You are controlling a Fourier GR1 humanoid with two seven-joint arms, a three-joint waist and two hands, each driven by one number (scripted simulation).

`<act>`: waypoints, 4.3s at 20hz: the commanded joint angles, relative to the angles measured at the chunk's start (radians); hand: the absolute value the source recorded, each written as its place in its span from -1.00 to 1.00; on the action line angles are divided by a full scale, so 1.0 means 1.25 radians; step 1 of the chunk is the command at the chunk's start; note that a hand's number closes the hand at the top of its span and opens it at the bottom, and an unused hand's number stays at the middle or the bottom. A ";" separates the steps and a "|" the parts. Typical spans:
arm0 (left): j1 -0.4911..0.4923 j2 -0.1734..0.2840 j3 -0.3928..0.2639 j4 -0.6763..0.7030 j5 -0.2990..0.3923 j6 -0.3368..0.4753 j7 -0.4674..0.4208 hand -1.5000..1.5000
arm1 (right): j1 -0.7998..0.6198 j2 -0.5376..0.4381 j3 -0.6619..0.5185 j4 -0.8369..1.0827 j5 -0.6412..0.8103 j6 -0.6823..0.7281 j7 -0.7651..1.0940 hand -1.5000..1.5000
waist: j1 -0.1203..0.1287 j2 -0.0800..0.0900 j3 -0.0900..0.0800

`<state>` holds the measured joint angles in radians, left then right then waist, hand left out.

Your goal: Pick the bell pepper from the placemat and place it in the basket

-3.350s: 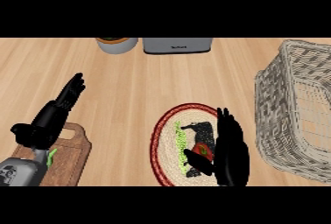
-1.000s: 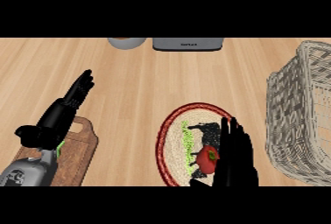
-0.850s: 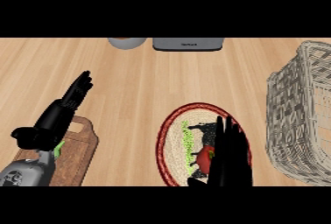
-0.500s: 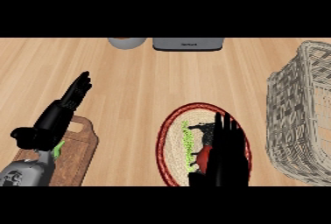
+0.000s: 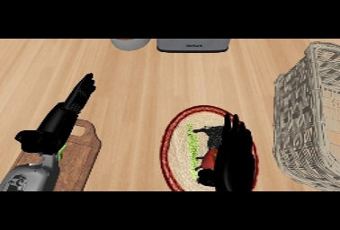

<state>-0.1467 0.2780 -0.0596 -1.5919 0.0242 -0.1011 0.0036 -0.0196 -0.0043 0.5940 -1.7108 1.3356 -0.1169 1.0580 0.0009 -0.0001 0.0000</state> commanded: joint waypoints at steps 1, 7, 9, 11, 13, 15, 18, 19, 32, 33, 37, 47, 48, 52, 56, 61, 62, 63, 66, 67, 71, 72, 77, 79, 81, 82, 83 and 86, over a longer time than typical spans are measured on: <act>0.000 0.051 0.055 -0.060 0.052 -0.063 0.049 0.00 | 0.004 0.003 0.012 0.040 0.002 -0.040 0.065 -1.00 | 0.002 -0.001 0.000; -0.044 -0.012 0.043 0.100 -0.010 -0.038 -0.046 0.00 | -0.049 0.003 -0.103 0.090 -0.086 -0.023 -0.026 -1.00 | -0.003 0.002 0.000; -0.024 0.013 0.063 -0.013 0.012 -0.055 0.029 0.00 | -0.011 0.003 -0.075 0.113 -0.090 -0.069 -0.034 -1.00 | 0.000 0.000 0.000; 0.017 -0.012 0.037 -0.024 -0.021 -0.047 0.008 0.00 | -0.020 0.003 -0.018 0.107 -0.089 -0.055 0.029 -1.00 | 0.001 0.000 0.000; -0.006 0.006 0.075 0.004 0.016 -0.081 0.007 0.00 | 0.001 0.003 -0.037 0.087 -0.107 -0.032 -0.009 -1.00 | -0.001 0.000 0.000; 0.002 -0.018 0.046 -0.023 -0.015 -0.053 0.028 0.00 | 0.000 0.003 -0.024 0.148 -0.129 -0.052 -0.043 1.00 | 0.000 0.000 0.000; -0.040 -0.010 0.064 0.013 -0.021 -0.061 0.019 0.00 | -0.007 0.003 -0.035 0.169 -0.109 -0.045 -0.047 1.00 | -0.002 0.000 0.000; -0.044 -0.039 0.055 0.074 -0.044 -0.046 -0.037 0.00 | -0.066 0.003 -0.010 0.193 -0.138 -0.069 -0.012 1.00 | -0.001 0.001 0.000; -0.020 -0.023 0.076 0.011 -0.014 -0.074 0.024 0.00 | 0.091 -0.112 0.132 0.053 -0.074 0.029 -0.156 1.00 | -0.011 -0.002 0.000; 0.023 -0.019 0.077 0.026 -0.030 -0.074 -0.023 0.00 | 0.124 -0.147 0.166 0.000 -0.095 0.033 -0.197 1.00 | -0.012 -0.003 -0.001; -0.011 -0.028 0.071 -0.018 -0.034 -0.053 0.033 0.00 | 0.258 -0.293 0.254 -0.153 -0.115 -0.001 -0.293 1.00 | -0.019 -0.007 0.000; -0.018 -0.020 0.086 -0.003 -0.025 -0.067 0.038 0.00 | 0.376 -0.330 0.283 -0.548 -0.207 -0.184 -0.372 1.00 | -0.022 -0.007 0.001; 0.009 -0.011 0.097 0.000 -0.024 -0.073 0.008 0.00 | 0.395 -0.354 0.288 -0.612 -0.192 -0.194 -0.375 1.00 | -0.027 -0.011 0.000; -0.022 -0.017 0.094 0.013 -0.027 -0.067 0.024 0.00 | 0.388 -0.333 0.287 -0.704 -0.167 -0.197 -0.363 1.00 | -0.026 -0.006 -0.001; -0.003 -0.039 0.078 -0.021 -0.031 -0.054 0.031 0.00 | 0.434 -0.355 0.281 -0.764 -0.157 -0.201 -0.340 1.00 | -0.023 -0.008 -0.001; 0.010 -0.040 0.071 -0.020 -0.031 -0.064 0.021 0.00 | 0.448 -0.372 0.229 -0.810 -0.133 -0.186 -0.299 1.00 | -0.020 -0.007 -0.002; -0.001 -0.036 0.081 -0.005 -0.033 -0.060 0.019 0.00 | 0.459 -0.393 0.210 -0.825 -0.107 -0.174 -0.288 1.00 | -0.028 -0.006 -0.003; 0.005 -0.031 0.082 -0.020 -0.027 -0.068 0.018 0.00 | 0.456 -0.390 0.201 -0.830 -0.106 -0.169 -0.279 1.00 | -0.023 -0.006 -0.003; 0.025 -0.044 0.061 -0.021 -0.050 -0.059 0.000 0.00 | 0.382 -0.354 0.126 -0.812 -0.134 -0.137 -0.241 1.00 | -0.002 0.001 -0.003; 0.016 -0.024 0.087 -0.007 -0.025 -0.079 0.004 0.00 | 0.395 -0.360 0.135 -0.837 -0.126 -0.136 -0.237 1.00 | -0.011 -0.001 -0.003; 0.017 -0.058 0.051 -0.020 -0.055 -0.054 -0.006 0.00 | 0.315 -0.326 0.036 -0.807 -0.173 -0.103 -0.187 1.00 | -0.003 0.002 -0.002; -0.038 -0.030 0.080 0.004 -0.037 -0.070 0.015 0.00 | 0.262 -0.302 -0.003 -0.783 -0.185 -0.083 -0.166 1.00 | 0.000 0.008 -0.002; -0.008 -0.045 0.058 -0.017 -0.045 -0.071 0.008 0.00 | 0.120 -0.244 -0.128 -0.720 -0.237 -0.059 -0.114 1.00 | 0.013 0.006 -0.001; -0.017 -0.037 0.070 -0.025 -0.041 -0.067 0.023 0.00 | 0.088 -0.231 -0.168 -0.739 -0.233 -0.035 -0.079 1.00 | 0.006 0.002 -0.001; -0.031 -0.031 0.083 0.019 -0.032 -0.078 0.012 0.00 | 0.009 -0.202 -0.224 -0.681 -0.255 -0.039 -0.064 1.00 | 0.006 0.007 -0.001; -0.022 -0.052 0.061 0.008 -0.055 -0.058 -0.001 0.00 | -0.007 -0.221 -0.272 -0.679 -0.286 -0.025 -0.070 1.00 | 0.004 0.006 0.000; -0.009 -0.037 0.062 -0.013 -0.041 -0.083 0.006 0.00 | -0.031 -0.230 -0.326 -0.632 -0.313 -0.020 -0.074 1.00 | 0.011 0.005 0.001; -0.049 -0.040 0.079 0.000 -0.027 -0.073 0.047 0.00 | -0.075 -0.237 -0.403 -0.593 -0.365 -0.010 -0.089 1.00 | 0.000 0.004 0.002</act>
<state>-0.1781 0.2276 0.0292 -1.5955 -0.0191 -0.1950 0.0295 -0.0560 -0.2925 0.2320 -2.3688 1.1678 -0.1811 0.9266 0.0070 0.0057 0.0006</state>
